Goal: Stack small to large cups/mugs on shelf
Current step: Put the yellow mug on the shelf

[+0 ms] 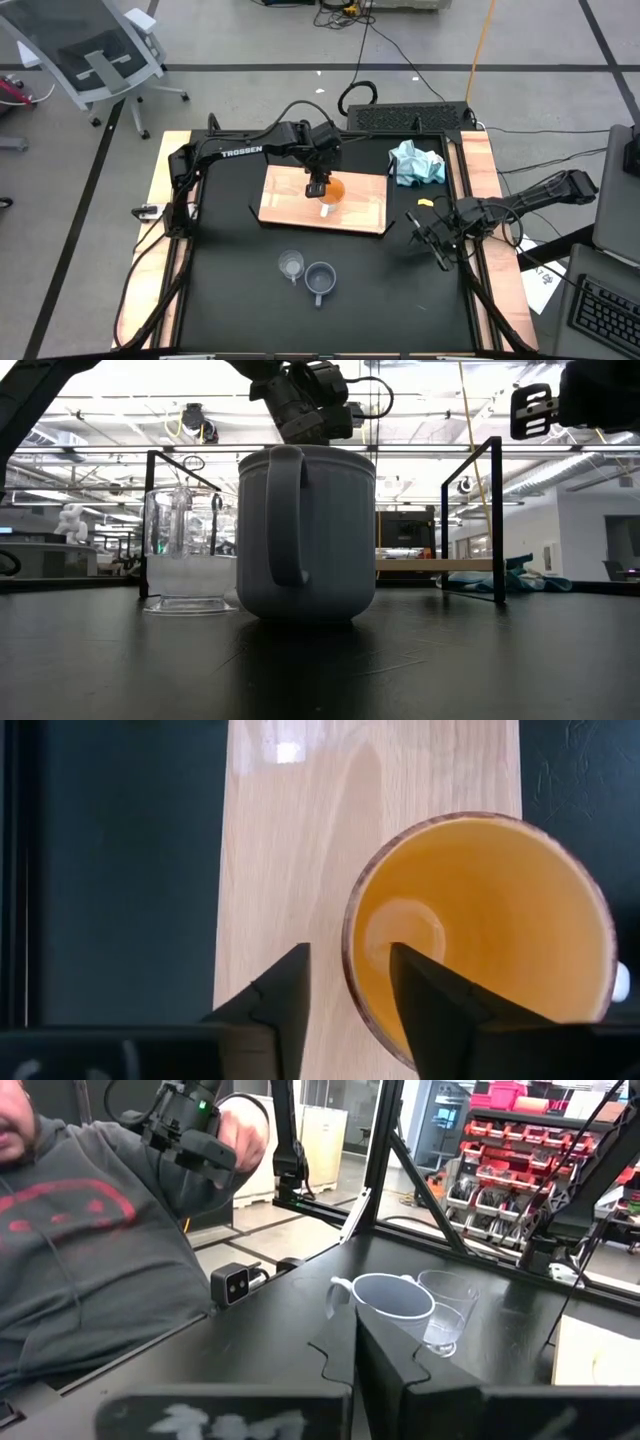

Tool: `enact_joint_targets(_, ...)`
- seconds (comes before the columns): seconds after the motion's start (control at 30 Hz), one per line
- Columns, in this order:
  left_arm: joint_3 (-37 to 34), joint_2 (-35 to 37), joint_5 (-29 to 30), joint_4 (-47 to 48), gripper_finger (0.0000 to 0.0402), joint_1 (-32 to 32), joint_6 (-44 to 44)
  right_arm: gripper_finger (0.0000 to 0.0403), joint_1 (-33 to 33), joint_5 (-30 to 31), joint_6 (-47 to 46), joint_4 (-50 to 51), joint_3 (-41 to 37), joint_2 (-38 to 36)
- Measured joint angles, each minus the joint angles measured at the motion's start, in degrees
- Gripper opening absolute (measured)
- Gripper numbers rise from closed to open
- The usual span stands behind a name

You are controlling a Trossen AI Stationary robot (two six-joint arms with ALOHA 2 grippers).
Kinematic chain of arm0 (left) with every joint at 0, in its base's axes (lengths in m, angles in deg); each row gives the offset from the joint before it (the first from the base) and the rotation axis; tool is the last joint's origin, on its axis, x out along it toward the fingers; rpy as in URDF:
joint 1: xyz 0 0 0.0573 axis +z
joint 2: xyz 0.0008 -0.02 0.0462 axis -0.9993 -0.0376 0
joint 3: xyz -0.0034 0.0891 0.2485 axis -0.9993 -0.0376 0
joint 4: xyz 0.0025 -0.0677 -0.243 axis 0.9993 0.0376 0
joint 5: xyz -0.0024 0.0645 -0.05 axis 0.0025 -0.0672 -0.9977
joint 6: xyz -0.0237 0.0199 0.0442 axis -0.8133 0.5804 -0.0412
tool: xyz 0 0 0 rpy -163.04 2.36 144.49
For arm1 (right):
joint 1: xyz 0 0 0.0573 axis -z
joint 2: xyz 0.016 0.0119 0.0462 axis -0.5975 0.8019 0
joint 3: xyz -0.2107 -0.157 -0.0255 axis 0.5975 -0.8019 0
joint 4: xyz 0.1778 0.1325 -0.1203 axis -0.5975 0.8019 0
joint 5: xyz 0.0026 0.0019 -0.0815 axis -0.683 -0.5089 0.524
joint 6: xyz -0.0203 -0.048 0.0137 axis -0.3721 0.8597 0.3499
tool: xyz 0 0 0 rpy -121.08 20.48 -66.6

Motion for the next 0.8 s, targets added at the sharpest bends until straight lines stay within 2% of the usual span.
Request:
enact_joint_targets(0.47,0.04,0.07,-0.03,0.37,0.0012,-0.02,2.33,0.0,0.0,-0.02,0.0,0.01,0.0,-0.01)
enact_joint_targets(0.8,0.07,0.09,0.28,0.24,0.0007,-0.02,3.42,0.0,0.02,-0.02,0.0,0.01,0.0,0.02)
